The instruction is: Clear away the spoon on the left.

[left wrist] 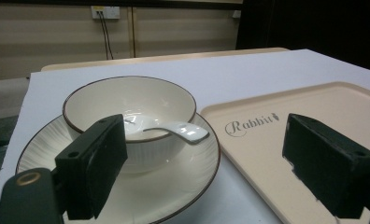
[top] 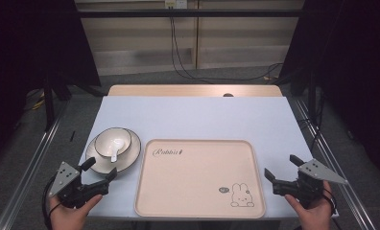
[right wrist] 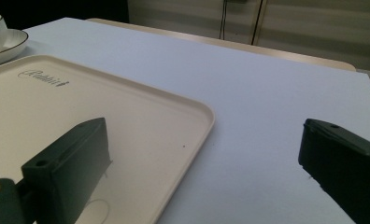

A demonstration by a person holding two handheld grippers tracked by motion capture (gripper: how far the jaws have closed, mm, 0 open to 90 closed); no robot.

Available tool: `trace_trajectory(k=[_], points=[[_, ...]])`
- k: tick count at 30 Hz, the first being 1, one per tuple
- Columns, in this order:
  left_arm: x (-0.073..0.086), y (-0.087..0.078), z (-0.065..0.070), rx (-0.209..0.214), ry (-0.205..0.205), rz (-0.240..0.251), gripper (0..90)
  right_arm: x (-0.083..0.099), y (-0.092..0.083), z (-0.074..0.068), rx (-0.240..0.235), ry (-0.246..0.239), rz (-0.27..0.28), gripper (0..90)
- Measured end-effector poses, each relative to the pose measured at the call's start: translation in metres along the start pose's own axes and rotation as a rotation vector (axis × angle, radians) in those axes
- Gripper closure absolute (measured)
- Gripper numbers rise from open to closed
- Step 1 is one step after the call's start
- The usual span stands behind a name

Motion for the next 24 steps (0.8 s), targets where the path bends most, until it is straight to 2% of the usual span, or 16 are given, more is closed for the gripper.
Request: trace_trajectory(k=[9, 12, 20, 22, 24], points=[[-0.002, 0.004, 0.000, -0.002, 0.013, 0.009, 15.2, 0.002, 0.000, 0.002, -0.004, 0.006, 0.001, 1.7], [-0.002, 0.006, 0.001, -0.002, -0.003, 0.016, 15.4, 0.001, 0.000, 0.002, -0.005, 0.010, 0.004, 1.7], [-0.001, 0.009, -0.001, -0.016, 0.026, 0.002, 18.6, 0.003, -0.001, 0.003, -0.014, 0.019, 0.002, 1.7], [0.000, 0.010, 0.000, -0.020, 0.017, 0.003, 20.1, 0.003, -0.001, 0.003, -0.015, 0.020, 0.005, 1.7], [0.001, 0.011, -0.002, -0.026, 0.032, -0.005, 22.0, 0.003, -0.001, 0.003, -0.015, 0.019, 0.004, 1.7]])
Point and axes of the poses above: each handheld gripper's, and its own axes: y roughly forward along the jaws, x roughly out of its underside, z roughly to its right, the point moved 4 cm from there along y, roughly forward along the jaws, and after that the axes turned 4 degrees about y, right-handed, at the moved point
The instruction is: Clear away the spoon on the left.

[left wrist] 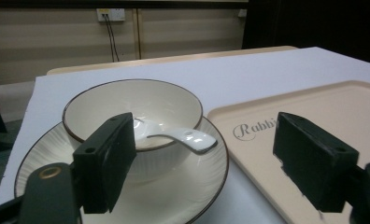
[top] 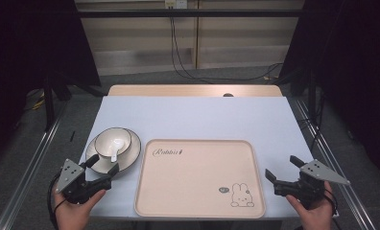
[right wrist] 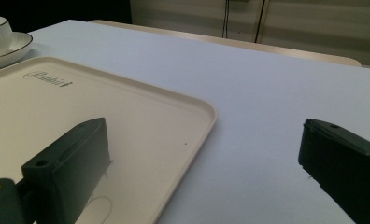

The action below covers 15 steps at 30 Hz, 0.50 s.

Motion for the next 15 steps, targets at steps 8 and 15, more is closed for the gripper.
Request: trace_trajectory(k=[8, 15], points=[[0.004, 0.008, -0.001, -0.001, 0.033, -0.025, 33.5, 0.002, -0.002, 0.000, -0.004, 0.001, -0.002, 1.8], [0.006, 0.013, -0.004, -0.008, 0.052, -0.042, 43.9, 0.003, -0.007, 0.003, 0.002, 0.006, 0.001, 1.9]])
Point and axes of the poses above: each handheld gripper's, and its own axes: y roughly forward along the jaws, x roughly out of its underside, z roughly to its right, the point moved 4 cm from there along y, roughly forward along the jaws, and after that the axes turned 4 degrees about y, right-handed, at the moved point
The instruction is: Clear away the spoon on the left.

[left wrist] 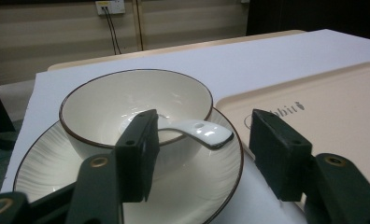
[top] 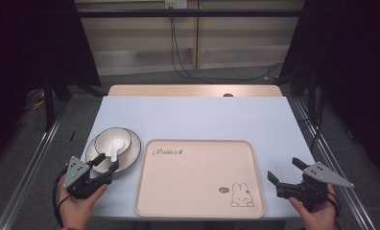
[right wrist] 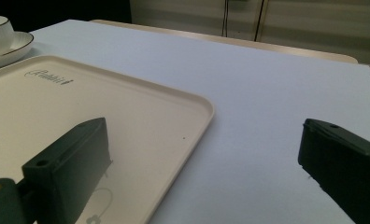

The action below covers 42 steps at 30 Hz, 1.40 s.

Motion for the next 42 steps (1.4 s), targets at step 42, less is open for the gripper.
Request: trace_trajectory(k=[42], points=[[0.0022, -0.0009, -0.0052, -0.041, -0.040, -0.018, 69.6, 0.0013, -0.0069, 0.0011, -0.006, -0.001, 0.005, 2.4]])
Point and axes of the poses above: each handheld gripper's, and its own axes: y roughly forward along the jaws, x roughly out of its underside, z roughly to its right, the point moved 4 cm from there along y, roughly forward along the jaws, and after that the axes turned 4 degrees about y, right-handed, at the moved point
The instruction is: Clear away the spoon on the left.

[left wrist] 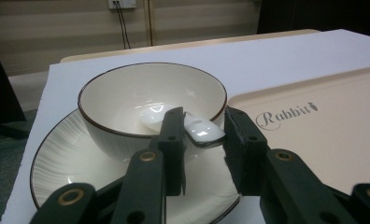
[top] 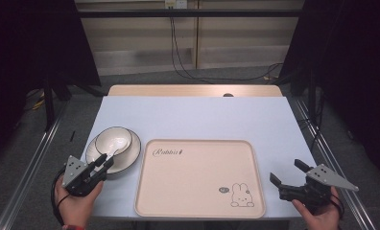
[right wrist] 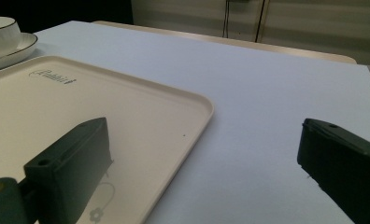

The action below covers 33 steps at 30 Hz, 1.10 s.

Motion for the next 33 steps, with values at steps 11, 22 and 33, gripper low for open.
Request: trace_trajectory(k=[11, 22, 33], points=[[0.004, 0.004, -0.001, -0.001, -0.030, -0.012, 65.0, 0.000, 0.001, -0.002, -0.007, -0.005, -0.003, 2.7], [0.001, 0.000, -0.006, 0.021, -0.016, 0.023, 79.2, 0.000, 0.002, -0.002, -0.012, 0.002, -0.005, 2.8], [-0.006, 0.002, -0.012, 0.027, -0.035, 0.051, 84.0, 0.002, 0.003, -0.001, -0.013, 0.007, -0.010, 2.8]])
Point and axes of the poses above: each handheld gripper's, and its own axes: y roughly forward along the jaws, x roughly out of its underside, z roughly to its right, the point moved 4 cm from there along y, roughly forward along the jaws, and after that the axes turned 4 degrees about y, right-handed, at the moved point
